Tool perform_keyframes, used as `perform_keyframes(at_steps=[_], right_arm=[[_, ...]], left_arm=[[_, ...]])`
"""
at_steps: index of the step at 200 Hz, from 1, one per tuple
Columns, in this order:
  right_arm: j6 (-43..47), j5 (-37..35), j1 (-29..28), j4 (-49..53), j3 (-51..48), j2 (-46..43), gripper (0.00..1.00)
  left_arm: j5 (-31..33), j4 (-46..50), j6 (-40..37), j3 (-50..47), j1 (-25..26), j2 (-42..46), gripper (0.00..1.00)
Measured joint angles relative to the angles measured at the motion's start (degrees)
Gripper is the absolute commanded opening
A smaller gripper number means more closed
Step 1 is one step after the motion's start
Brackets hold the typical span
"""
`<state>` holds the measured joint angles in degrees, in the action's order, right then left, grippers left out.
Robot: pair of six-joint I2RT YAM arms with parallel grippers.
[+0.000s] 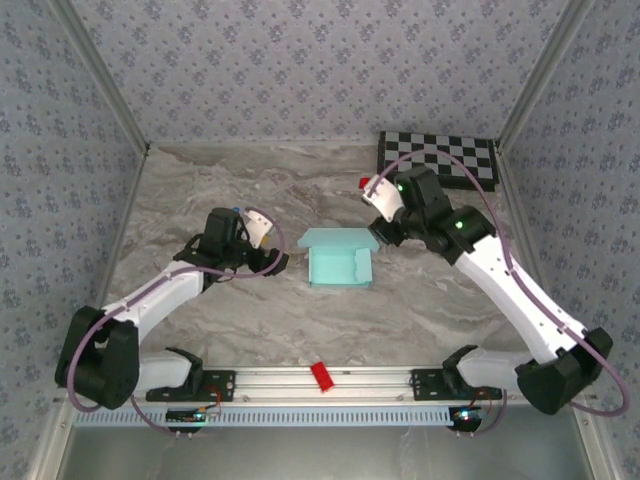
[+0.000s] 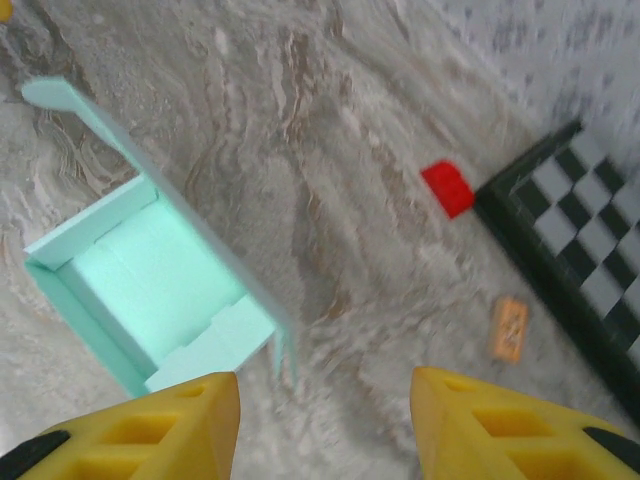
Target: Fold the paper box
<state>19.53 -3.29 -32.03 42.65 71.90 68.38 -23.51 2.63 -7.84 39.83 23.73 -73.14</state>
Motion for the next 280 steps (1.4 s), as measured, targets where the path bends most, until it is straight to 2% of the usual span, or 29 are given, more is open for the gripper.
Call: perform_keyframes(at_steps=[47,93,164,192,231,237,253,262,273,280], right_arm=[[-13.75,0.98,0.31,-4.00,-14.97,-9.16,0.49],[-21.94,1.66,1.01,-10.60,-22.03,-10.32,0.49],[-26.12,3.13,2.47,-17.40,-23.12,-6.73,0.49],[-27.71,3.17,3.28,-18.71,-23.12,-5.38,0.48],[-30.23,3.13,4.59,-19.61,-23.10,-3.78,0.48],[-30.62,3.13,4.74,-19.76,-23.10,-3.56,0.48],[-31.67,3.10,5.07,-20.13,-23.10,-3.02,0.48],[-32.26,3.08,5.20,-20.28,-23.02,-2.69,0.48],[-33.09,3.10,5.38,-20.61,-22.91,-2.25,0.48],[-33.51,3.06,5.46,-20.83,-22.84,-1.97,0.48]], left_arm=[[-5.88,-3.52,-8.11,0.00,-0.11,-4.52,0.74],[-8.07,-3.76,-11.72,3.23,-0.11,-9.73,0.69],[-10.51,-4.44,-13.00,7.19,0.02,-13.84,0.65],[-11.23,-4.57,-13.55,8.90,0.63,-15.76,0.56],[-11.85,-4.90,-13.79,11.13,1.42,-17.27,0.55],[-11.89,-5.25,-13.79,11.13,1.49,-17.29,0.51],[-12.26,-5.60,-13.81,11.13,1.57,-17.40,0.49],[-12.55,-5.73,-13.86,11.13,1.57,-17.42,0.43],[-12.94,-5.73,-13.99,11.15,1.57,-17.53,0.42],[-13.18,-5.68,-14.10,11.34,1.57,-17.77,0.36]])
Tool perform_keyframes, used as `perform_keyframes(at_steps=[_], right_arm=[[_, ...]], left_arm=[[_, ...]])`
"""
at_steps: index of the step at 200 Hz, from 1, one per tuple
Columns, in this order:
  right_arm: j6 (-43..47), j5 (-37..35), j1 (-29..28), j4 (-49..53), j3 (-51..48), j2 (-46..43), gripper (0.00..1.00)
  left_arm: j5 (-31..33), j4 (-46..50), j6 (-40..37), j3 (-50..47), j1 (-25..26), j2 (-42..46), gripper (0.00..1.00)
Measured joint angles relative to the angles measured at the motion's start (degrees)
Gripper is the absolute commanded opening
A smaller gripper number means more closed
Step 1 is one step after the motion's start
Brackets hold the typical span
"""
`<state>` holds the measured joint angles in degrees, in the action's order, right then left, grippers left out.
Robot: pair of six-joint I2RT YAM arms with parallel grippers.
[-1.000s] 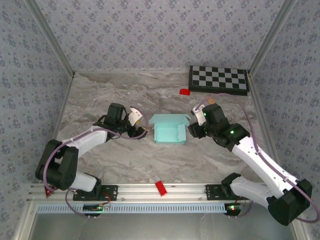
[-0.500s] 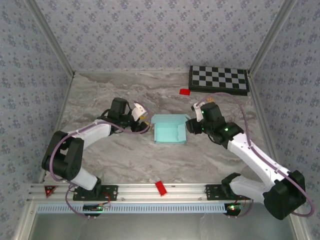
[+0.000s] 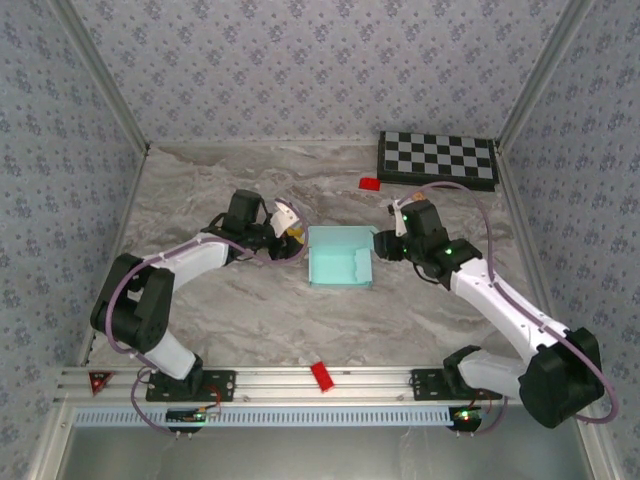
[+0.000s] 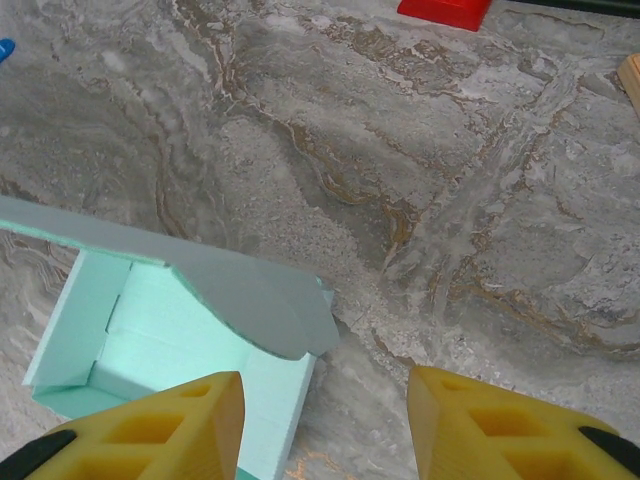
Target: Fold the paper box
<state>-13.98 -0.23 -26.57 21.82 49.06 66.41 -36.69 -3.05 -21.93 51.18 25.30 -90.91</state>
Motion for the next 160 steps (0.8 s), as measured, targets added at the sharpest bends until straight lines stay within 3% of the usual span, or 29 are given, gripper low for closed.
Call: perform_keyframes(at_steps=[8,39,73,160], right_arm=[[-0.39,-0.02,0.09,-0.28,0.07,0.28,0.48],[-2.21,-0.46,0.28,-1.09,0.61,1.66,0.48],[-4.24,-1.90,0.46,-1.38,1.70,3.15,0.48],[-5.22,-3.45,0.57,-1.57,7.41,9.53,0.48]], left_arm=[[-0.11,0.00,-0.22,0.26,0.00,-0.42,0.31],[-0.37,0.17,-0.13,0.55,0.00,-1.14,0.29],[-0.37,0.20,0.46,0.55,0.00,-1.14,0.12],[1.77,-0.04,5.77,-0.70,0.76,1.86,0.00]])
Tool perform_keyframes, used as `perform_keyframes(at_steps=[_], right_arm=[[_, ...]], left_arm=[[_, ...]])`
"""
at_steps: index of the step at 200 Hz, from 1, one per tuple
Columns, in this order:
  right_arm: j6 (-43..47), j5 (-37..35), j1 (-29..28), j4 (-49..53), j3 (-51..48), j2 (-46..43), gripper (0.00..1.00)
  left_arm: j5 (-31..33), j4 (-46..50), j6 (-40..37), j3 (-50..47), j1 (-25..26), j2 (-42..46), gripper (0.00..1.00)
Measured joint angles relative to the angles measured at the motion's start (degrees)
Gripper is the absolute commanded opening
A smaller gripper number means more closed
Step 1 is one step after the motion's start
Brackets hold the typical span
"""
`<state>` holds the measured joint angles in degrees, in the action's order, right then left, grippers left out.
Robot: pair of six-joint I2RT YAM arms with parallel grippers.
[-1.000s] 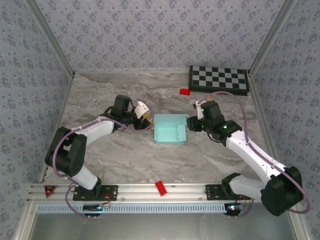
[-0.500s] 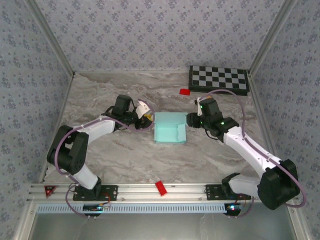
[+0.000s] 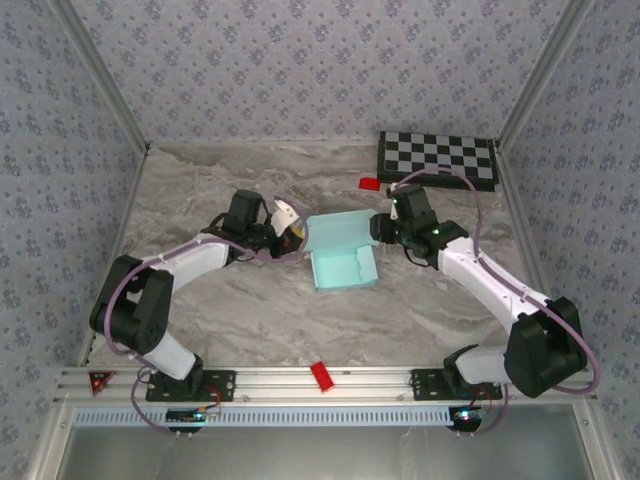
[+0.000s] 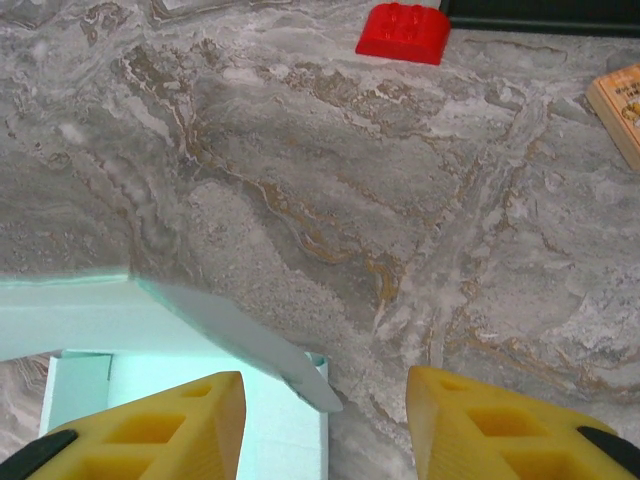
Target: Fold the paper box
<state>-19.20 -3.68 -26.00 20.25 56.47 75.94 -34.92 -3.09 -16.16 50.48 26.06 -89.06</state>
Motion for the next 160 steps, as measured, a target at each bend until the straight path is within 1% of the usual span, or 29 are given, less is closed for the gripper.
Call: perform_keyframes(at_steps=[47,89,120,160], right_arm=[[2.75,0.04,-0.28,0.50,0.68,-0.70,0.51],[5.05,0.66,-0.09,0.59,-1.99,-6.25,0.52],[5.03,3.61,1.33,-0.68,-7.43,-9.53,0.53],[3.37,11.50,2.14,-5.22,-15.17,-9.27,0.50]], left_arm=[[6.64,-0.22,6.86,-3.89,1.27,5.42,0.00],[10.60,-0.15,12.87,-5.99,2.25,6.51,0.00],[12.28,-0.02,16.11,-6.54,2.58,8.11,0.00],[12.55,0.09,18.01,-7.58,2.86,9.51,0.00]])
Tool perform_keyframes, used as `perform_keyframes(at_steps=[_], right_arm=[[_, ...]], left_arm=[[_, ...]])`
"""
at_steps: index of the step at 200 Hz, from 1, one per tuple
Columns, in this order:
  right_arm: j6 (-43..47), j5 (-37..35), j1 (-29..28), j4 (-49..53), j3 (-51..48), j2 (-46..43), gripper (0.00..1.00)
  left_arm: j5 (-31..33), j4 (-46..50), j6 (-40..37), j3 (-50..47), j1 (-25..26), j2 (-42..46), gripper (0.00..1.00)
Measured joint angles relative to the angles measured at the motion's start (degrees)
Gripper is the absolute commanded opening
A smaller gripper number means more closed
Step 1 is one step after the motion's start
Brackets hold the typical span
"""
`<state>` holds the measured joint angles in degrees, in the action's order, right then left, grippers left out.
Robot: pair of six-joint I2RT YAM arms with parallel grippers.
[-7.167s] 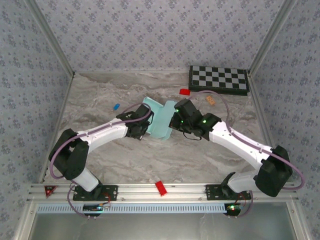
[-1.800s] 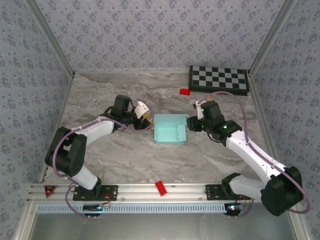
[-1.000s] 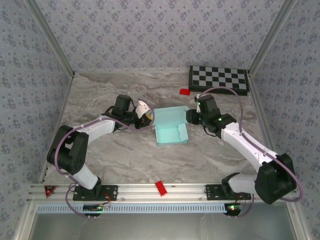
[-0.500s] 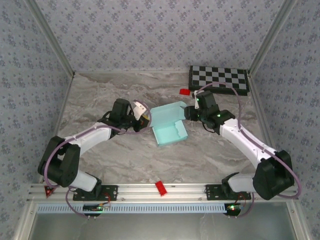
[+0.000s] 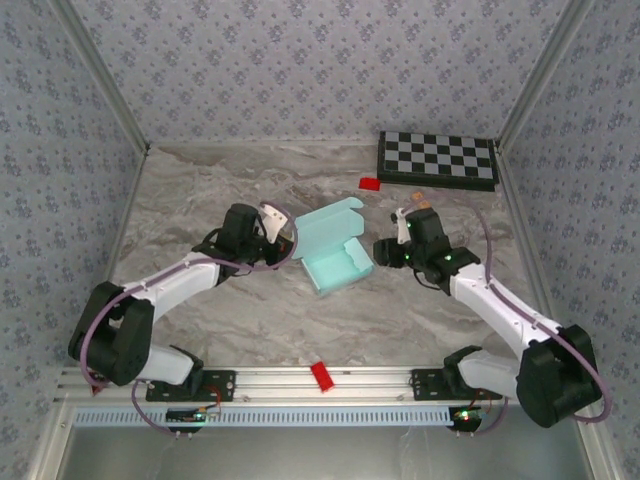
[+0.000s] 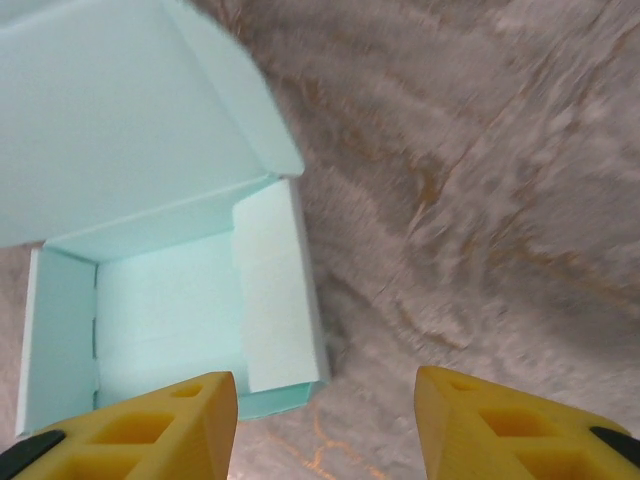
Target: Fold the paper box
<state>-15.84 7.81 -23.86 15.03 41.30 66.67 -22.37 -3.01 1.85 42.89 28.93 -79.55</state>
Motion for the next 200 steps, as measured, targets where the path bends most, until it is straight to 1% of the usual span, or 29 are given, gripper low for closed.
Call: perform_keyframes(at_steps=[20,59,126,168,200], right_arm=[[-1.66,2.58,-0.02,-4.61,-3.10,1.31,0.49],[-5.18,3.45,-0.02,-13.18,-7.74,3.28,0.50],[-5.79,4.72,0.00,-21.35,-7.69,11.28,0.51],[-5.77,5.35,0.02,-23.50,-5.53,16.24,0.46],[-5.75,5.60,0.17,-25.42,-4.55,18.97,0.45]], left_arm=[[-0.04,0.09,0.20,-0.11,0.22,0.42,0.00],[-0.04,0.20,0.20,-0.11,0.35,0.83,0.00],[-0.11,0.22,0.15,-0.11,0.35,0.83,0.00],[-0.11,0.24,-0.26,-0.11,0.35,0.83,0.00],[-0.13,0.24,-0.26,-0.11,0.35,0.83,0.00]])
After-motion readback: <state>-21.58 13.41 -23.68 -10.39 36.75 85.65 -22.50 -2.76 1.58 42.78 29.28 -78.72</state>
